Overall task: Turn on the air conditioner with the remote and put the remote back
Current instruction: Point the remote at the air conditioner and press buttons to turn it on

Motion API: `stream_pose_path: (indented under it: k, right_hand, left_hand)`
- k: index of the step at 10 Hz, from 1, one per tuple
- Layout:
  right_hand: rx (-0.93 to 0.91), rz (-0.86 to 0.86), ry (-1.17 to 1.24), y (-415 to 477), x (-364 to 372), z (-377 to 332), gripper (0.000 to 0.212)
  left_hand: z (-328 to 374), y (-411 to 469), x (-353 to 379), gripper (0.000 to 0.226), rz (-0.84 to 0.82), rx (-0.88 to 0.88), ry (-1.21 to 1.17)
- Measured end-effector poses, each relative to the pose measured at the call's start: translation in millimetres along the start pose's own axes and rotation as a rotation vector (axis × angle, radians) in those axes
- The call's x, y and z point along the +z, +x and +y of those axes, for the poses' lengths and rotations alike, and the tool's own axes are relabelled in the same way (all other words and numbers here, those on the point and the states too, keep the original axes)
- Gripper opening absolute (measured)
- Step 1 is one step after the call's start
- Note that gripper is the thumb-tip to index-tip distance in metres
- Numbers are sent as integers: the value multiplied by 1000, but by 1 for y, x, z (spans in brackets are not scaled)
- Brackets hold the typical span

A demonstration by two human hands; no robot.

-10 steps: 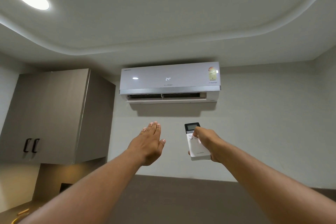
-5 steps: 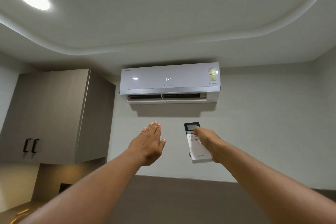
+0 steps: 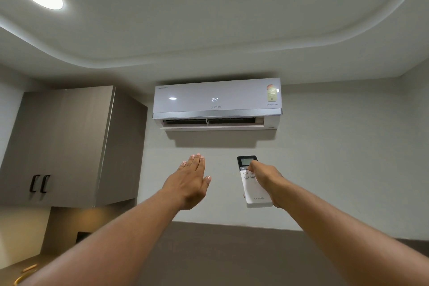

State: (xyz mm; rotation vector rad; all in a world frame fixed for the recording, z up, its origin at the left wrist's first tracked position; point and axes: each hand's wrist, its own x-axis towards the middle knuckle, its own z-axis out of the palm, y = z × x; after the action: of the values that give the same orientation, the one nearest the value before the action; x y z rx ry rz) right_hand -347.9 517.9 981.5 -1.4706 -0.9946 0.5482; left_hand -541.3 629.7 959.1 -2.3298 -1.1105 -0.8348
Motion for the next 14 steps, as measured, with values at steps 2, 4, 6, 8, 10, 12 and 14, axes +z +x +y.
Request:
stream_pose_path:
  k: [2,4,6,8,10,12,14]
  right_hand:
    - [-2,19,-44,-1,0,-3,19]
    - [-4,16,-30,-1,0,-4,19]
    - [-4,1,-26,1,1,-3,19]
    - [-64,-45,-36,4,3,-1,39]
    - [-153,28,-146,5,6,5,38]
    - [-221,136,-197,5,-15,7,29]
    - [-180,257,-226,-3,-77,27,31]
  left_hand:
    - [1,0,-1,66,6,1,-2]
    - [2,0,-3,66,9,0,-7]
    - [1,0,-1,66,8,0,-1]
    - [1,-1,-1,67,7,-6,-4]
    - [12,0,0,66,10,-9,-8]
    - [50,4,11,67,4,22,-49]
    - [111,15,28,67,8,68,-147]
